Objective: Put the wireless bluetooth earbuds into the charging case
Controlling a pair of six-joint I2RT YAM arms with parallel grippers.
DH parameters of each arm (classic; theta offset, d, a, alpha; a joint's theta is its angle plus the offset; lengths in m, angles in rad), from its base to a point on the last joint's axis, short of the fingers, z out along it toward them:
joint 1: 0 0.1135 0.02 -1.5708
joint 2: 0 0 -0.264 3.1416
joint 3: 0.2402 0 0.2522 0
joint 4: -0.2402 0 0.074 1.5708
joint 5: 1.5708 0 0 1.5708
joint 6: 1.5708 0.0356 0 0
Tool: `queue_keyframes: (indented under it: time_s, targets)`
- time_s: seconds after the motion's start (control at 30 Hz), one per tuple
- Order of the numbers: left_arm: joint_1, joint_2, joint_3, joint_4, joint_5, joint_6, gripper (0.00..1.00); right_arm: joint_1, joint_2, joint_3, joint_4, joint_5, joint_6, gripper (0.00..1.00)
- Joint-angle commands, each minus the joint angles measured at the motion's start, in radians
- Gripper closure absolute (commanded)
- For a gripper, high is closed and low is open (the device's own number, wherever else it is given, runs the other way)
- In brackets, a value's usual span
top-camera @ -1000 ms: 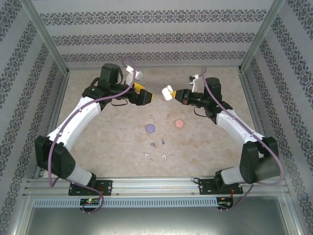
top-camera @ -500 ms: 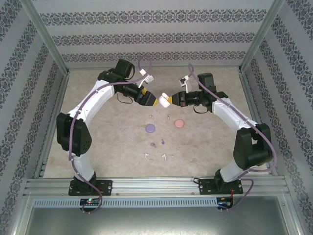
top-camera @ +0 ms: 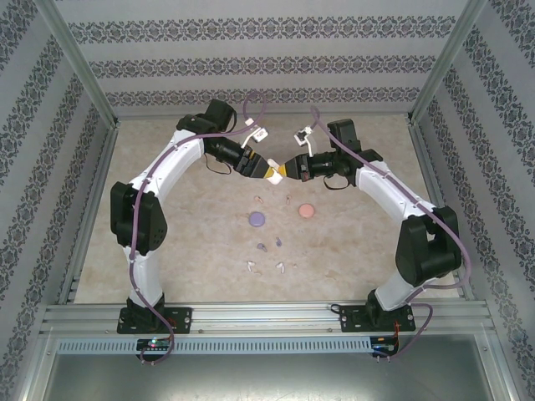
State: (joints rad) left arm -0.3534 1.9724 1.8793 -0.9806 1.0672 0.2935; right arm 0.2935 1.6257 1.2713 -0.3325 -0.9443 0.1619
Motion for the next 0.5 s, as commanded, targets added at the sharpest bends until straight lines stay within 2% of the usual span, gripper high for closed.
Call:
queue_keyframes:
  time_s: [0.0, 0.23, 0.47]
  targets:
    - [-0.009, 0.004, 0.033, -0.058, 0.042, 0.053, 0.31, 0.01, 0.016, 0.039, -0.028, -0.012, -0.037, 1.0]
    - [-0.01, 0.005, 0.022, -0.067, 0.057, 0.07, 0.41, 0.014, 0.02, 0.049, -0.039, -0.01, -0.038, 1.0]
    - [-0.011, 0.012, 0.024, -0.063, 0.069, 0.073, 0.43, 0.021, 0.028, 0.061, -0.047, -0.01, -0.042, 1.0]
